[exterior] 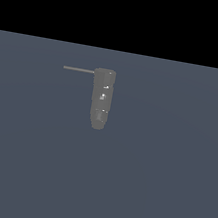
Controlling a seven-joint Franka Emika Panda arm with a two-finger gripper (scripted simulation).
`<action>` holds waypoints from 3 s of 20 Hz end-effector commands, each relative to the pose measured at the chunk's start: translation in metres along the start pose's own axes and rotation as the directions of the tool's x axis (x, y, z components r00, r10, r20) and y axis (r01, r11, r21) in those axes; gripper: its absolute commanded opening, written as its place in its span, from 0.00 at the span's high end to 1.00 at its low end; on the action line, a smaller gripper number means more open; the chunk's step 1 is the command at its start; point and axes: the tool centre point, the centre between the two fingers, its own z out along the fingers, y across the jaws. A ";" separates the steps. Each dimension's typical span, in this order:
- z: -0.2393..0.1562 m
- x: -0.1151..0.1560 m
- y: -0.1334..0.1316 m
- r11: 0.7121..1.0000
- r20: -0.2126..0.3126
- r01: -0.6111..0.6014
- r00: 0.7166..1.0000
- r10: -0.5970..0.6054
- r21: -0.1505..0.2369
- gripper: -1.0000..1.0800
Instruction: Turn on the faucet by rotating a designated handle.
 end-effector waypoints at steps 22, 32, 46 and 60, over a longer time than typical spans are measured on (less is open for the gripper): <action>0.001 0.021 0.004 0.997 -0.018 -0.082 0.996 0.082 0.000 1.00; 0.011 0.075 -0.011 0.969 0.020 -0.236 0.972 0.235 0.074 1.00; 0.060 0.180 -0.046 0.822 0.128 -0.559 0.828 0.546 0.113 1.00; 0.140 0.272 -0.090 0.568 0.166 -0.822 0.566 0.808 0.038 1.00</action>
